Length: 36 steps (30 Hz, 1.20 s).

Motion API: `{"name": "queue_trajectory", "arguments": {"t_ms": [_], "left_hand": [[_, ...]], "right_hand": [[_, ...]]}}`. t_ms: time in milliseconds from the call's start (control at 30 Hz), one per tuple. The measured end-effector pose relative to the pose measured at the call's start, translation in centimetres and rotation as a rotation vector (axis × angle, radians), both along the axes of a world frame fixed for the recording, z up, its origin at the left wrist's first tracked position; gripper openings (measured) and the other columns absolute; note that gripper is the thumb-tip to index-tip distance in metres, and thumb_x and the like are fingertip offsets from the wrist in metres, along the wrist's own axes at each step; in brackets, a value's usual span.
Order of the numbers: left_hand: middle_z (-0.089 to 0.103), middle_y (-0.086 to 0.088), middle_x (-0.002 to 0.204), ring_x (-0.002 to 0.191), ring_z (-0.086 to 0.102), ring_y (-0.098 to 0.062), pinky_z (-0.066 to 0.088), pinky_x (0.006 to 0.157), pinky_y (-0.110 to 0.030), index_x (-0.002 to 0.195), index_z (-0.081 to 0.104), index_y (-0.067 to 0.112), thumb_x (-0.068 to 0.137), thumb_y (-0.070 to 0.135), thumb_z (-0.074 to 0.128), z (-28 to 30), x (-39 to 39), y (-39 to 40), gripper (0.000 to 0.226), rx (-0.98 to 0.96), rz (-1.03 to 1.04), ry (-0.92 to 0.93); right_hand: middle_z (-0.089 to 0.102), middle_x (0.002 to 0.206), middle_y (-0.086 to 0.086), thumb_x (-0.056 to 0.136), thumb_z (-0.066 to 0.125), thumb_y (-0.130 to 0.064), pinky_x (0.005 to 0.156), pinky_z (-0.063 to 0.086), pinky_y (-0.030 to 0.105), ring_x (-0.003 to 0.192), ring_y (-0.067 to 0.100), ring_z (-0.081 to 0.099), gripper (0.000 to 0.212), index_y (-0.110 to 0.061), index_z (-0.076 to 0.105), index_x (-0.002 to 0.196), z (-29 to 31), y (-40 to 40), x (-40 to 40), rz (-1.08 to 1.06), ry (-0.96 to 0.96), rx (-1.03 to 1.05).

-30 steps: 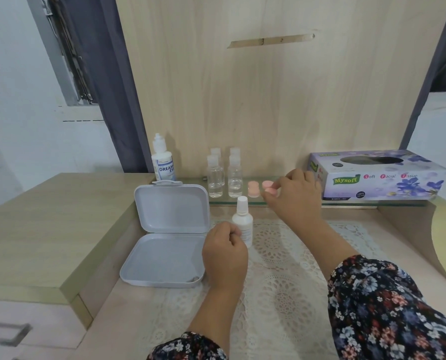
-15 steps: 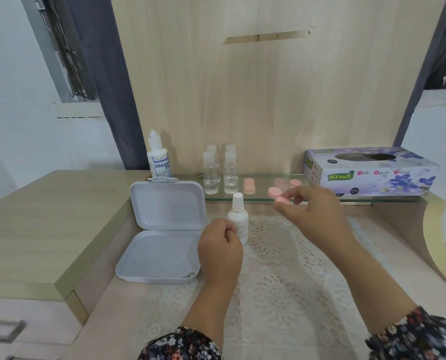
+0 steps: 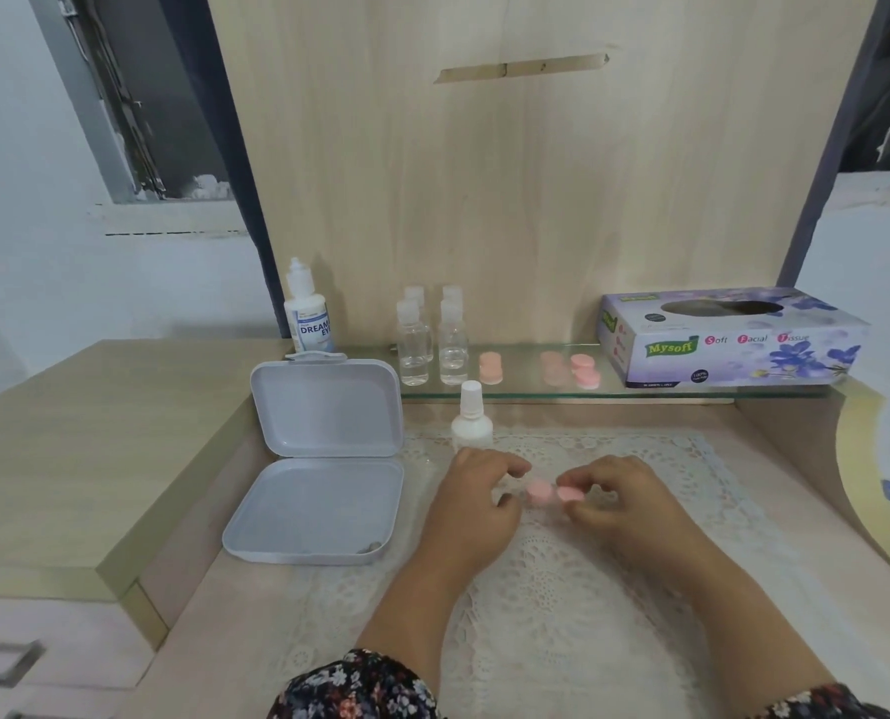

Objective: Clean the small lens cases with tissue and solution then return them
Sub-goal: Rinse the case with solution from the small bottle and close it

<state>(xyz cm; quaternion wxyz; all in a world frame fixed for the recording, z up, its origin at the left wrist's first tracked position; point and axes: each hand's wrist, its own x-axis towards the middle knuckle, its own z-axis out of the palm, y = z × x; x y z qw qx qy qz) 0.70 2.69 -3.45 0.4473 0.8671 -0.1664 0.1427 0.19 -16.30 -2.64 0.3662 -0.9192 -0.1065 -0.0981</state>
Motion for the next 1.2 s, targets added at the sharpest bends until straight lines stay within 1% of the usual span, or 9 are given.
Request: {"name": "queue_trajectory", "arguments": {"t_ms": [67,200,300,433,600,700,800,1000,1200], "left_hand": [[0.055,0.018,0.102,0.103,0.046,0.006,0.038,0.092,-0.012,0.108,0.068,0.023,0.078,0.014,0.054,-0.2,0.0,-0.2,0.035,0.033,-0.057,-0.022],[0.058,0.021,0.101,0.102,0.041,0.002,0.032,0.087,-0.006,0.112,0.067,0.019,0.085,0.013,0.061,-0.6,0.2,-0.4,0.029,0.134,-0.118,-0.087],[0.060,0.020,0.101,0.100,0.040,0.001,0.031,0.085,-0.006,0.110,0.068,0.022,0.089,0.025,0.065,-0.9,0.3,-0.5,0.022,0.158,-0.128,-0.109],[0.060,0.020,0.101,0.100,0.040,0.002,0.031,0.085,-0.007,0.110,0.068,0.023,0.090,0.036,0.064,-1.0,0.4,-0.5,0.025,0.170,-0.134,-0.084],[0.064,0.011,0.106,0.101,0.041,-0.004,0.032,0.088,-0.011,0.114,0.068,0.022,0.091,0.030,0.062,-0.9,0.3,-0.6,0.026,0.201,-0.165,-0.053],[0.062,0.008,0.110,0.106,0.040,-0.006,0.032,0.094,-0.017,0.119,0.066,0.021,0.093,0.029,0.060,-0.9,0.3,-0.6,0.028,0.223,-0.158,-0.025],[0.061,0.007,0.112,0.107,0.040,-0.007,0.030,0.096,-0.017,0.121,0.065,0.019,0.093,0.027,0.059,-0.8,0.4,-0.7,0.029,0.246,-0.149,-0.016],[0.058,0.011,0.107,0.104,0.038,-0.005,0.030,0.093,-0.017,0.118,0.066,0.019,0.093,0.028,0.060,-0.8,0.4,-0.7,0.027,0.265,-0.123,-0.012],[0.058,0.009,0.101,0.101,0.041,-0.008,0.035,0.086,-0.019,0.105,0.066,0.018,0.088,0.035,0.065,-0.8,0.5,-1.1,0.024,0.284,-0.061,0.009]], "right_hand": [[0.062,0.094,-0.019,0.084,0.069,-0.029,0.082,0.034,0.020,0.100,0.000,0.045,0.016,-0.035,0.071,0.099,-0.2,-0.2,0.0,0.019,-0.005,-0.024],[0.061,0.099,-0.020,0.084,0.068,-0.027,0.088,0.036,0.028,0.102,0.005,0.045,0.021,-0.034,0.071,0.104,-0.5,-0.5,0.0,0.033,-0.013,-0.066],[0.059,0.099,-0.022,0.084,0.068,-0.027,0.093,0.037,0.033,0.101,0.005,0.045,0.023,-0.036,0.071,0.104,-0.8,-0.6,0.0,0.042,-0.019,-0.091],[0.058,0.098,-0.023,0.084,0.068,-0.028,0.095,0.037,0.036,0.099,0.005,0.043,0.022,-0.037,0.070,0.105,-1.0,-0.6,-0.2,0.037,-0.038,-0.101],[0.051,0.095,-0.030,0.087,0.067,-0.032,0.097,0.036,0.034,0.100,0.002,0.041,0.026,-0.037,0.068,0.112,-1.4,-0.6,-0.3,0.029,-0.051,-0.130],[0.052,0.096,-0.028,0.087,0.065,-0.036,0.099,0.034,0.032,0.102,0.003,0.041,0.029,-0.035,0.067,0.116,-1.3,-0.6,-0.2,0.010,-0.056,-0.142],[0.053,0.095,-0.026,0.086,0.067,-0.037,0.098,0.032,0.029,0.102,0.004,0.042,0.029,-0.033,0.068,0.115,-1.2,-0.5,-0.3,0.006,-0.055,-0.128],[0.054,0.094,-0.025,0.085,0.068,-0.034,0.097,0.034,0.031,0.101,0.005,0.043,0.025,-0.032,0.070,0.110,-1.1,-0.3,-0.3,0.008,-0.057,-0.120],[0.053,0.092,-0.027,0.083,0.070,-0.031,0.098,0.036,0.034,0.102,0.005,0.045,0.023,-0.031,0.071,0.106,-1.0,-0.2,-0.2,0.010,-0.049,-0.101]]}}
